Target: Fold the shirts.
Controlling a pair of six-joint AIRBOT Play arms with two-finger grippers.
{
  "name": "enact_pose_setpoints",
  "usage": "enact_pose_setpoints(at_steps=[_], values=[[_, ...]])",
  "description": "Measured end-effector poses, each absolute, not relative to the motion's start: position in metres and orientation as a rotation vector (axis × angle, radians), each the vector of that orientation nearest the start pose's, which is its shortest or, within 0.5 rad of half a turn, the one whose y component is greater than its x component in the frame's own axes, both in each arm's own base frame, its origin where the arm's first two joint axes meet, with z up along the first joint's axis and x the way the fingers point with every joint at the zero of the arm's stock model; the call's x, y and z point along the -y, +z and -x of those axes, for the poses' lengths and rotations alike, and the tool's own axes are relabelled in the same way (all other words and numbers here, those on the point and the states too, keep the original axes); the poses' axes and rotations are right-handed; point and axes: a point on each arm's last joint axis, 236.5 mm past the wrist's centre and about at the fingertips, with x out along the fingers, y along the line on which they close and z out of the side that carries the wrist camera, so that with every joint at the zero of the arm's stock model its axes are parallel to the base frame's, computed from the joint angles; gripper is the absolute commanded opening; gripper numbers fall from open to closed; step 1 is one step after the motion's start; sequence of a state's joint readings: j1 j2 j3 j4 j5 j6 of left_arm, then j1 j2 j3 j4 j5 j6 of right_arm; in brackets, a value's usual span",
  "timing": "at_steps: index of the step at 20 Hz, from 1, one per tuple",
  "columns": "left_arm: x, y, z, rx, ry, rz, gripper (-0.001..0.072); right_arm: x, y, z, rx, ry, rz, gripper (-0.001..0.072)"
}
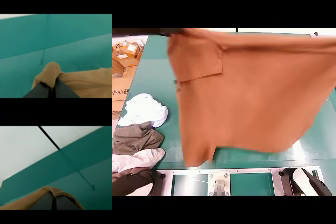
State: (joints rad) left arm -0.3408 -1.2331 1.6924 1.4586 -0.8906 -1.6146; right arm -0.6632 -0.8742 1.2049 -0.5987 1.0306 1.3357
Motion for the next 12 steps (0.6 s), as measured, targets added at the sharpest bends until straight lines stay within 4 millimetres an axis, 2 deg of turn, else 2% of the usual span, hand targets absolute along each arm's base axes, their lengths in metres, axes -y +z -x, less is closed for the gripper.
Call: enact_pose_setpoints(at_steps=[2,3,6,7,8,9,10,12], values=[[0.203,0.248,-0.492,-0.509,-0.413,0.082,0.0033,0.090,0.217,-0.405,-0.450,0.053,-0.739,0.0012],[0.213,0.224,-0.508,-0.530,-0.422,0.098,0.0033,0.089,0.191,-0.419,-0.496,0.063,-0.759,0.0012],[0.232,0.154,-0.541,-0.612,-0.438,0.128,0.0034,0.080,0.113,-0.455,-0.634,0.080,-0.800,0.0013],[0.237,0.132,-0.547,-0.641,-0.440,0.140,0.0111,0.073,0.090,-0.464,-0.676,0.088,-0.813,0.0064],[0.242,0.112,-0.552,-0.670,-0.443,0.152,0.0449,0.069,0.070,-0.471,-0.713,0.090,-0.823,0.0230],[0.245,0.090,-0.554,-0.710,-0.444,0.160,0.0646,0.067,0.050,-0.476,-0.749,0.088,-0.833,0.0303],[0.246,0.073,-0.554,-0.749,-0.444,0.167,0.0642,0.066,0.035,-0.479,-0.773,0.083,-0.843,0.0303],[0.239,0.055,-0.553,-0.809,-0.436,0.174,0.0641,0.070,0.016,-0.479,-0.807,0.073,-0.862,0.0257]])
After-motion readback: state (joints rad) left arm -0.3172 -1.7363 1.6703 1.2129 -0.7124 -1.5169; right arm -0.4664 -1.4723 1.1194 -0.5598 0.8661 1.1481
